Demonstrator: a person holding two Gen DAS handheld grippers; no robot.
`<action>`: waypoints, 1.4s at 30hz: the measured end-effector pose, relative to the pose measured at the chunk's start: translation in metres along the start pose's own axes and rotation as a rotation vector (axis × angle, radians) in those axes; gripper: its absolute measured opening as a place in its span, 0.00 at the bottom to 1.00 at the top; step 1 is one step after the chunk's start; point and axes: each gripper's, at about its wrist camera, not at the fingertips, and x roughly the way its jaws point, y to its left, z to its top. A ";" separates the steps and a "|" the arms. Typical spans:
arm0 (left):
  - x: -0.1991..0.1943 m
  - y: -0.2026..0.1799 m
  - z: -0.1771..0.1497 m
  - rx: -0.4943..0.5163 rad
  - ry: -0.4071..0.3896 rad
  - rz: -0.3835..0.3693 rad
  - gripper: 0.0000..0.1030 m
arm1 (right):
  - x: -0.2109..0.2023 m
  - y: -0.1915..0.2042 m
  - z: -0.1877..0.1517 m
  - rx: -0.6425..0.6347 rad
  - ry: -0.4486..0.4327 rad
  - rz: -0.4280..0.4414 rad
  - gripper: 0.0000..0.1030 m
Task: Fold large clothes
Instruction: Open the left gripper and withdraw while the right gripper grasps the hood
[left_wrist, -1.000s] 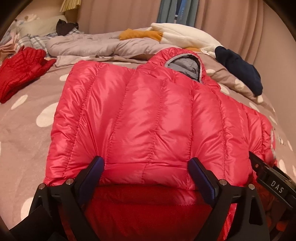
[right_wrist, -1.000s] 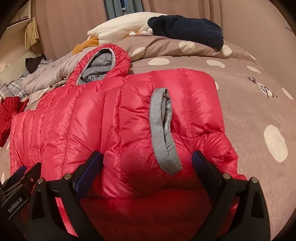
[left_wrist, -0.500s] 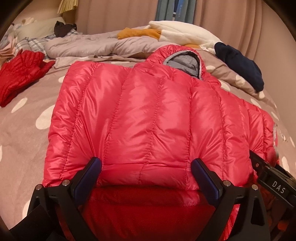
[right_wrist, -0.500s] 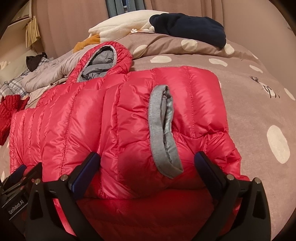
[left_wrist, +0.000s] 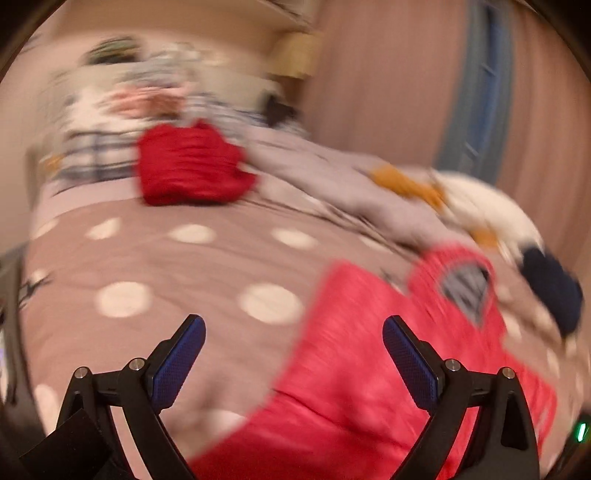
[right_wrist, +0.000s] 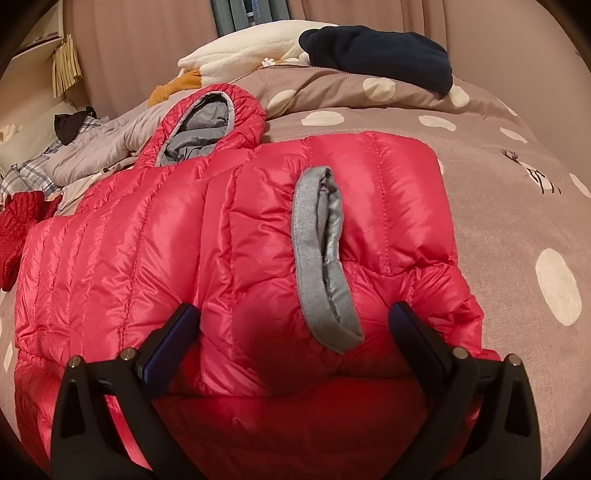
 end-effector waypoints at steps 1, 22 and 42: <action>-0.002 0.009 0.004 -0.031 -0.021 0.038 0.93 | 0.000 0.000 0.000 0.002 -0.001 0.003 1.00; 0.038 0.071 0.028 -0.033 0.073 0.337 0.38 | -0.027 -0.003 0.020 0.053 0.013 0.015 0.98; 0.077 0.071 0.023 -0.057 0.201 0.364 0.32 | 0.092 0.117 0.248 -0.445 -0.035 -0.228 0.98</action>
